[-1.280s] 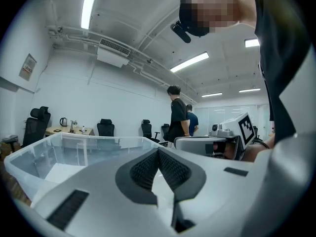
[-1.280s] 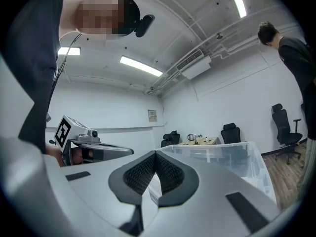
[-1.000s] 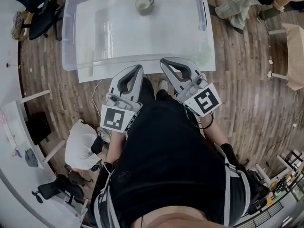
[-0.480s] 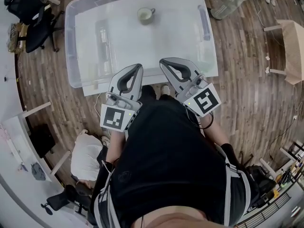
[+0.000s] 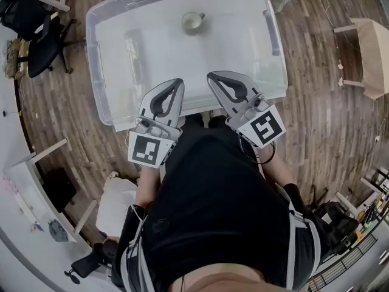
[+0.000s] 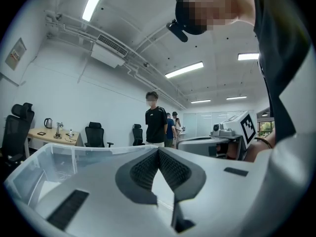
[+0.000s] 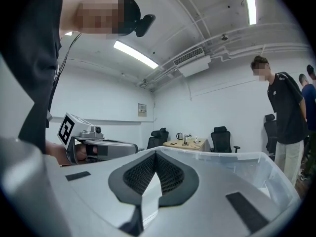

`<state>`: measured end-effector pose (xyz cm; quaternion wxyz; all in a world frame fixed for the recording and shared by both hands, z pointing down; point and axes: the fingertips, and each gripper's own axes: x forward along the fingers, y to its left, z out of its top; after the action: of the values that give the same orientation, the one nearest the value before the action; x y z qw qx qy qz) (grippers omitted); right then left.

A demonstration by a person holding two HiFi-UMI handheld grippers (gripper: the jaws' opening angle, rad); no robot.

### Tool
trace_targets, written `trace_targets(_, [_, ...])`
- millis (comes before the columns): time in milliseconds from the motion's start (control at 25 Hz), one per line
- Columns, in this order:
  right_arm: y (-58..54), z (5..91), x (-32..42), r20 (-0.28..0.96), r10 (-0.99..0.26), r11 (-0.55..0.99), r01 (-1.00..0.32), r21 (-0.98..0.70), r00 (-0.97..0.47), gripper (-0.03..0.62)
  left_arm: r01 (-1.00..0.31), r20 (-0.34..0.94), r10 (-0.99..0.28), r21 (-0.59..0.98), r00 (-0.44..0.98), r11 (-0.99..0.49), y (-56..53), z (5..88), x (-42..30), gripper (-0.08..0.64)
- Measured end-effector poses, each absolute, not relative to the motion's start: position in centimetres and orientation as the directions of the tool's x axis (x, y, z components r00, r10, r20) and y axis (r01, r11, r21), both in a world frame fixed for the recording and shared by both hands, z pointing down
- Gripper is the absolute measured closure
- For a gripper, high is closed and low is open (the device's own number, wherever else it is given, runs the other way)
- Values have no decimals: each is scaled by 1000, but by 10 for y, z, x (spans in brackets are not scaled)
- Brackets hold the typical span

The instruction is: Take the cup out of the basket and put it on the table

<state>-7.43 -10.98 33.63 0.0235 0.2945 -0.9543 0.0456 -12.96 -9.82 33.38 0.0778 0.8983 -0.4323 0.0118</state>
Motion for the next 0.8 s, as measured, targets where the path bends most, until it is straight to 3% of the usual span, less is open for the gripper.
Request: trace_targets(800, [-147,339,-77,73,-515,849,-520,-90,-854,575,-805,155,-790,128,593,-579,-140,353,-127,541])
